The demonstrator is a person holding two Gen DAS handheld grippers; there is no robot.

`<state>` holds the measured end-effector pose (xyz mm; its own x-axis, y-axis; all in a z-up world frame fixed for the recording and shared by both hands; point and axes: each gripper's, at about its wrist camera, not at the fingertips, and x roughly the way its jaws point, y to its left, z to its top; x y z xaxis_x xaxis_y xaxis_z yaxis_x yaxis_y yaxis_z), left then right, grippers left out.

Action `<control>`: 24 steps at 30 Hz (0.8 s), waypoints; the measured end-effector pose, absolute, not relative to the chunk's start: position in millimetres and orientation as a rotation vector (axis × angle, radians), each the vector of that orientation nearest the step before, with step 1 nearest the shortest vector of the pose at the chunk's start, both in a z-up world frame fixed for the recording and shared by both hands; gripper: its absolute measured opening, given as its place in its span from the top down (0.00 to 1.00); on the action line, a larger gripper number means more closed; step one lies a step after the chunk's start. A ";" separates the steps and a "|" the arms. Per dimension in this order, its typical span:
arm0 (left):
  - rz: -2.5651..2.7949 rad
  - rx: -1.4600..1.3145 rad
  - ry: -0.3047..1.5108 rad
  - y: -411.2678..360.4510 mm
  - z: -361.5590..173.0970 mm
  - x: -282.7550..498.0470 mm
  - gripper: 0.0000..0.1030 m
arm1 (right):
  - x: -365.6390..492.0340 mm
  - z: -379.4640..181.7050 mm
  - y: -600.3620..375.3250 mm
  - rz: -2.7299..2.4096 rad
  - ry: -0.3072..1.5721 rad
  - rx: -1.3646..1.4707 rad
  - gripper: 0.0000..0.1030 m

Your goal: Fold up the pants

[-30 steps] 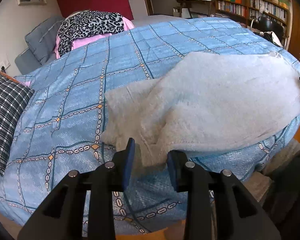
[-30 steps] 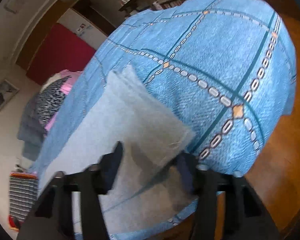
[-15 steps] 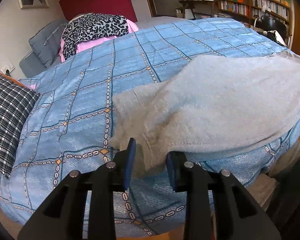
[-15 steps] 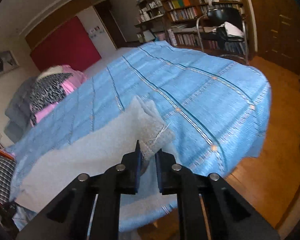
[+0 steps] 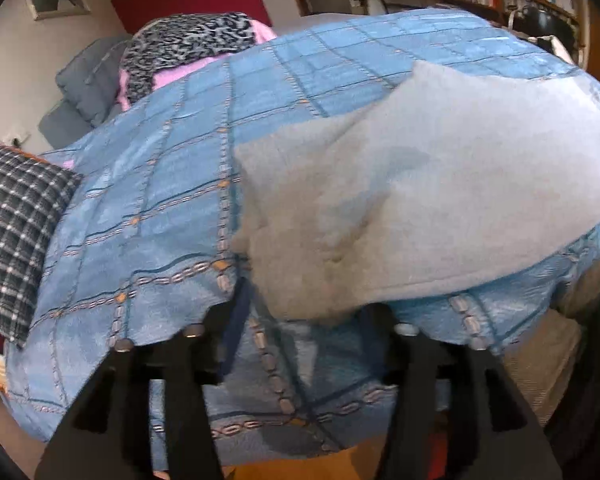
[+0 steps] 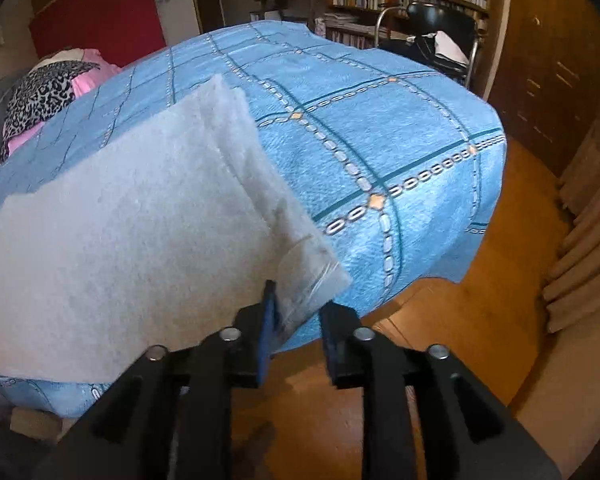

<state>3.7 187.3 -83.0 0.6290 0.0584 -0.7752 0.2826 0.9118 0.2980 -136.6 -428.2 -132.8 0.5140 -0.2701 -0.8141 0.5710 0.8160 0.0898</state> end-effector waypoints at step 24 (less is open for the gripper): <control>-0.039 0.144 0.815 244.6 -34.7 32.4 0.30 | -76.1 -92.7 -361.3 -0.415 0.772 0.234 0.53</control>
